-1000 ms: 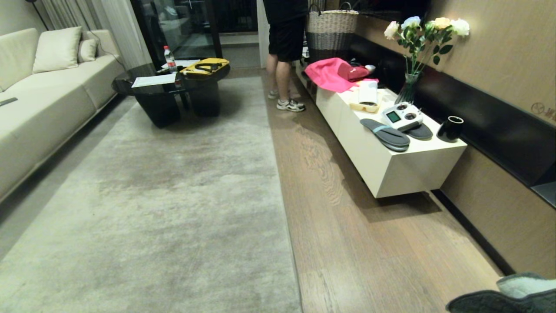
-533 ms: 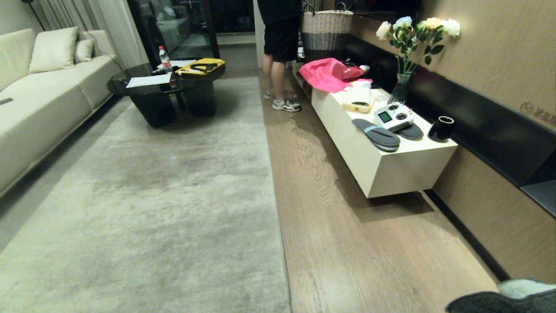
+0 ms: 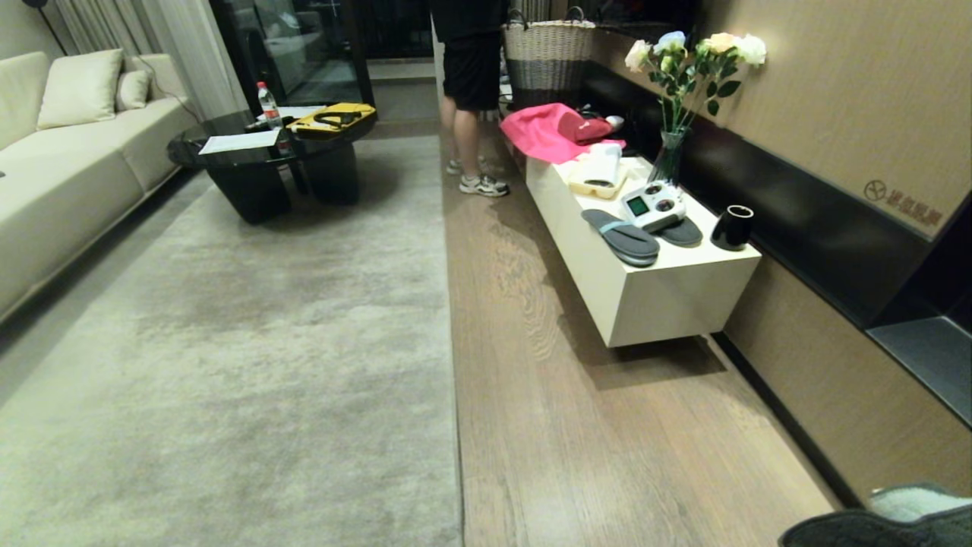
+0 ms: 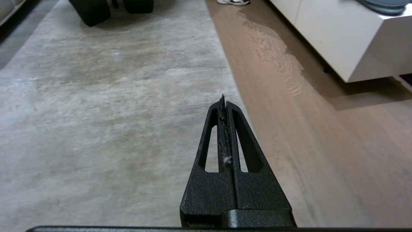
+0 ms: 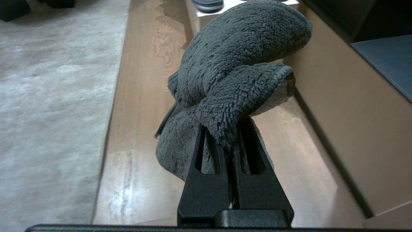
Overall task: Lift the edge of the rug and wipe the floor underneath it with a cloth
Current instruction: Put down the rag
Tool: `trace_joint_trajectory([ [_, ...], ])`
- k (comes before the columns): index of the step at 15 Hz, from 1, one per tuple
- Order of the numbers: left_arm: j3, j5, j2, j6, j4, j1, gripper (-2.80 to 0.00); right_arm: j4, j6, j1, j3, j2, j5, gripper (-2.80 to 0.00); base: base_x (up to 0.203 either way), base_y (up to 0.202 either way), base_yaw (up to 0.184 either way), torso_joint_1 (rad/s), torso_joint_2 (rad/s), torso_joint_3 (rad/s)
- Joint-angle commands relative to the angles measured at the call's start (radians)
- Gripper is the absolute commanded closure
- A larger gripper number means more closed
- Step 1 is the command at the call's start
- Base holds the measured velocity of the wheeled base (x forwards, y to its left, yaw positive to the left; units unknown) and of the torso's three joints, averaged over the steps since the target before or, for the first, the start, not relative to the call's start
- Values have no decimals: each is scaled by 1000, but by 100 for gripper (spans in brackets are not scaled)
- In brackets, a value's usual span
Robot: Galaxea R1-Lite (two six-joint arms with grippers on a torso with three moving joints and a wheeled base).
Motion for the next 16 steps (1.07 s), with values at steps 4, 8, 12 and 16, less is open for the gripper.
trace_joint_trajectory([
  [4,0,0,0,0,0,0,0,0,0,0,0,0,0,0,0,-192,1,4,2,2],
  [8,0,0,0,-1,0,0,0,0,0,0,0,0,0,0,0,-115,0,0,2,2],
  [12,0,0,0,-6,0,0,0,0,0,2,0,0,0,0,0,0,0,0,0,0],
  [16,0,0,0,-6,0,0,0,-1,-2,0,2,0,0,0,0,0,0,0,0,0],
])
